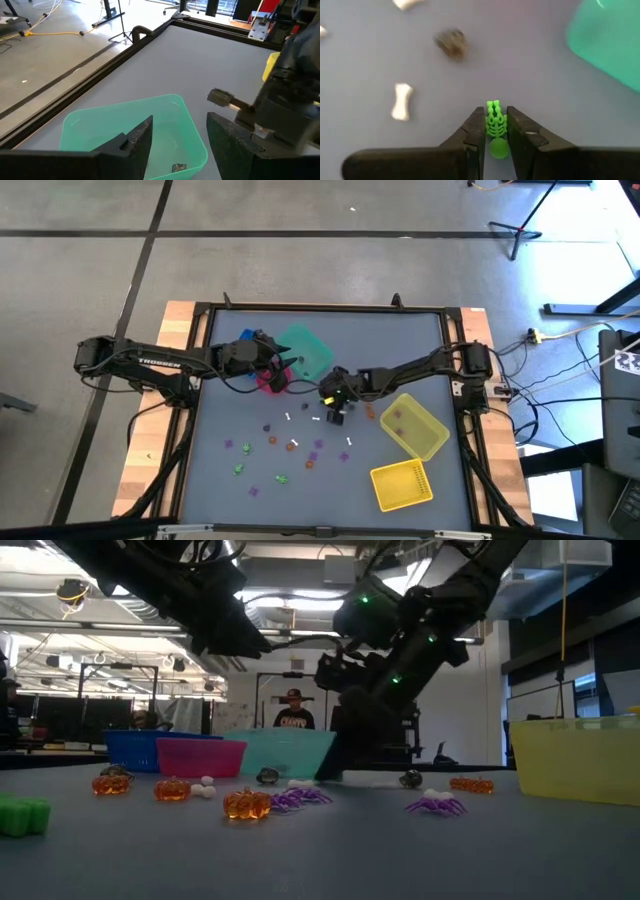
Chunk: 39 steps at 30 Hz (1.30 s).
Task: Sort Halloween decoration
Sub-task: Put the green skeleton toy into the blue bin
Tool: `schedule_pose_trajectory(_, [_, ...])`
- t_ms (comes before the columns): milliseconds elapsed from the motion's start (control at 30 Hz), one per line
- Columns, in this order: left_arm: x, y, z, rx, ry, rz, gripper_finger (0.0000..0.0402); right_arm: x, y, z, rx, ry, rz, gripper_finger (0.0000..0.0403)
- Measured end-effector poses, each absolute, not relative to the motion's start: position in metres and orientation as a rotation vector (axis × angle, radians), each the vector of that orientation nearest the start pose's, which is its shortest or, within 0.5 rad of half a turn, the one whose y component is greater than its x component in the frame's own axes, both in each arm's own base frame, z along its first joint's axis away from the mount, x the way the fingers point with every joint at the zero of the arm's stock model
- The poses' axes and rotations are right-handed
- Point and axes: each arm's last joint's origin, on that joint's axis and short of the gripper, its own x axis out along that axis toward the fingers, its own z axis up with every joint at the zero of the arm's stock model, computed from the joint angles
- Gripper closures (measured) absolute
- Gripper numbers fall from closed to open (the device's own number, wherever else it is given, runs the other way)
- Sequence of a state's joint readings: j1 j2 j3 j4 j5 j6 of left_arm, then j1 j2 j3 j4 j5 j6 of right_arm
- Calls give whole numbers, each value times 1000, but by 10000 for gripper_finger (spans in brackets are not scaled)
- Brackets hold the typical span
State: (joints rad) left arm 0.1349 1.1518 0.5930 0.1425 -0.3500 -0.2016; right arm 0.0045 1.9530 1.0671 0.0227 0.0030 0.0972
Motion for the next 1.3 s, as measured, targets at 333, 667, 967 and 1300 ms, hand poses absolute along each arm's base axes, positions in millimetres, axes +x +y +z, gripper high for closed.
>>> schedule_pose_trajectory(333, [224,40,246,-159,279,511,231,409,4,161,72,768,55,341])
schedule_pose_trajectory(667, [201,37,275,-175,133,498,231,432,4,203,-52,609,82,340])
schedule_pose_trajectory(967, [188,35,288,-183,61,490,231,445,-1,231,-214,395,17,340])
schedule_pose_trajectory(1300, [180,34,295,-188,14,486,231,455,-38,239,-207,184,-51,340])
